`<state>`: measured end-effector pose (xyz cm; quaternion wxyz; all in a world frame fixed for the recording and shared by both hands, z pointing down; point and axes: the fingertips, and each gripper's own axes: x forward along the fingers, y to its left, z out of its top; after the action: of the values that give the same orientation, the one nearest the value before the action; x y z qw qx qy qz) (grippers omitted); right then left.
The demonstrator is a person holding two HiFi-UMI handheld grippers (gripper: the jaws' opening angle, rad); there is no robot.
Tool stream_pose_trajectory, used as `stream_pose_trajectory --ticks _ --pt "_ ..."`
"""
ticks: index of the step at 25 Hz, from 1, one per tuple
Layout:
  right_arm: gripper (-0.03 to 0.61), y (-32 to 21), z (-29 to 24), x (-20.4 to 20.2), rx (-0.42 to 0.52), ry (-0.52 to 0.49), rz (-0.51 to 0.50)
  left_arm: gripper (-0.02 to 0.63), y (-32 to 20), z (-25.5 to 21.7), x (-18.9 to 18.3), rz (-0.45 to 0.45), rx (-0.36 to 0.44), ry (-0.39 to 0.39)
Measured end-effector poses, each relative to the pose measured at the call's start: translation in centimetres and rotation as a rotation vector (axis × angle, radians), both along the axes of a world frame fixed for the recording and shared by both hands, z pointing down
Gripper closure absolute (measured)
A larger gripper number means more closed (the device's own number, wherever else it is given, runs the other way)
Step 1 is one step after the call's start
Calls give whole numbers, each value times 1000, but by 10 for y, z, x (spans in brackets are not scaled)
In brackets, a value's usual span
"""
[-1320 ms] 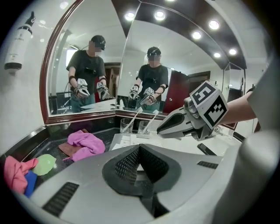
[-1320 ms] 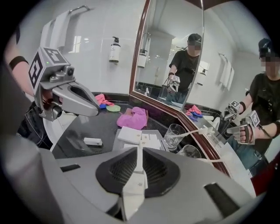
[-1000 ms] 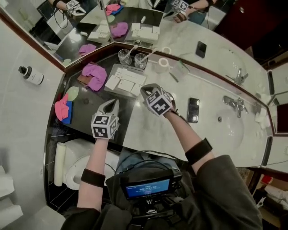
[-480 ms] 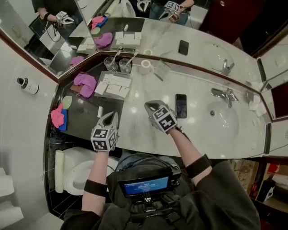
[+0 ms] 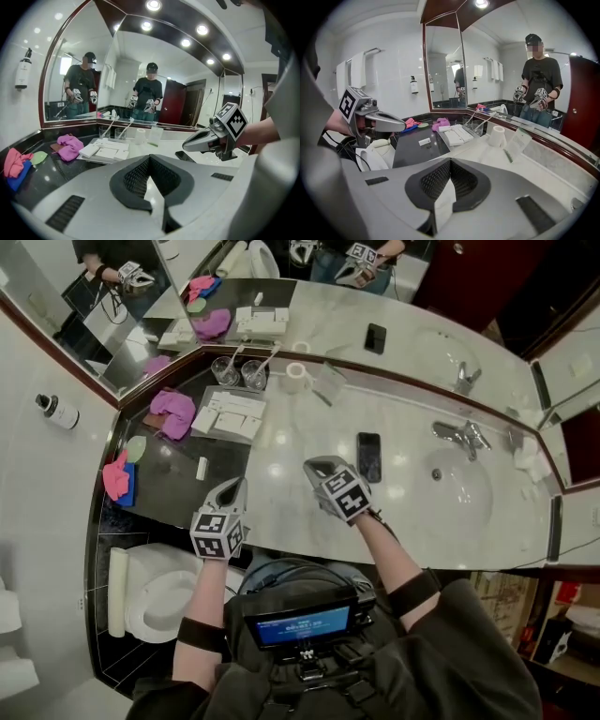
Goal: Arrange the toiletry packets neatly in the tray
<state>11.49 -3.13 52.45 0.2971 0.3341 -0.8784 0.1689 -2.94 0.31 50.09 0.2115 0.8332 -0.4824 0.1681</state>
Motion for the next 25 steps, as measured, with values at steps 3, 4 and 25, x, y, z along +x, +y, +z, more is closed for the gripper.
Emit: stream_pose_trajectory --ticks 3,4,25 --pt "572 3 1 3 -4 2 -6 613 3 0 1 -14 0 13" --pt "572 4 1 3 -5 2 -8 612 4 1 1 -19 -1 13" --pt "571 0 39 -96 -103 -1 -127 358 -28 57 -92 257 -79 -273"
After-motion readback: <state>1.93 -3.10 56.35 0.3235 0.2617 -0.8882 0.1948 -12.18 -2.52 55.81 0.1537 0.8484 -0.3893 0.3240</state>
